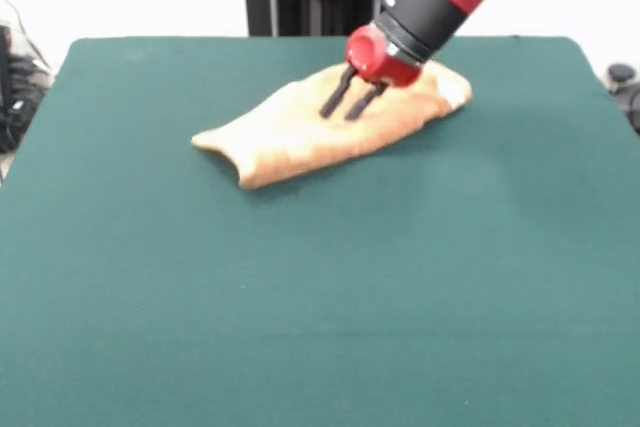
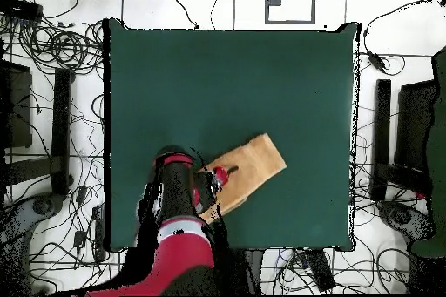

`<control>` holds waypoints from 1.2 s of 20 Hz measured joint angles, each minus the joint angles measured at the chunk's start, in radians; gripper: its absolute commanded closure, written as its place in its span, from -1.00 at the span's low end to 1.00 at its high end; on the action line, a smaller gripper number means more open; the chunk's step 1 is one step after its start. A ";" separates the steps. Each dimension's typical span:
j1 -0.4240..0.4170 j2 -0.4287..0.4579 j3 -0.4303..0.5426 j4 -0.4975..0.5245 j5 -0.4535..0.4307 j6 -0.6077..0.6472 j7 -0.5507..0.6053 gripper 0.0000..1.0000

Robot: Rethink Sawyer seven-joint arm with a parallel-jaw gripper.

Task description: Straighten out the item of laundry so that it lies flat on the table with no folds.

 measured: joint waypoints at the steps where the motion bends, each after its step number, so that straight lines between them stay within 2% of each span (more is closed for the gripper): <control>1: 0.019 0.001 -0.017 -0.013 -0.073 -0.048 0.075 -1.00; 3: 0.023 0.001 -0.033 -0.038 -0.164 -0.124 0.195 -1.00; 5: 0.003 -0.005 -0.039 -0.069 -0.218 -0.193 0.302 -1.00; 8: -0.040 -0.020 -0.040 -0.113 -0.231 -0.252 0.385 -1.00; 20: -0.179 -0.080 -0.041 -0.223 -0.184 -0.268 0.390 -1.00; 22: -0.211 -0.089 -0.035 -0.229 -0.149 -0.267 0.386 -1.00; 24: -0.285 -0.099 0.011 -0.229 -0.058 -0.266 0.367 -1.00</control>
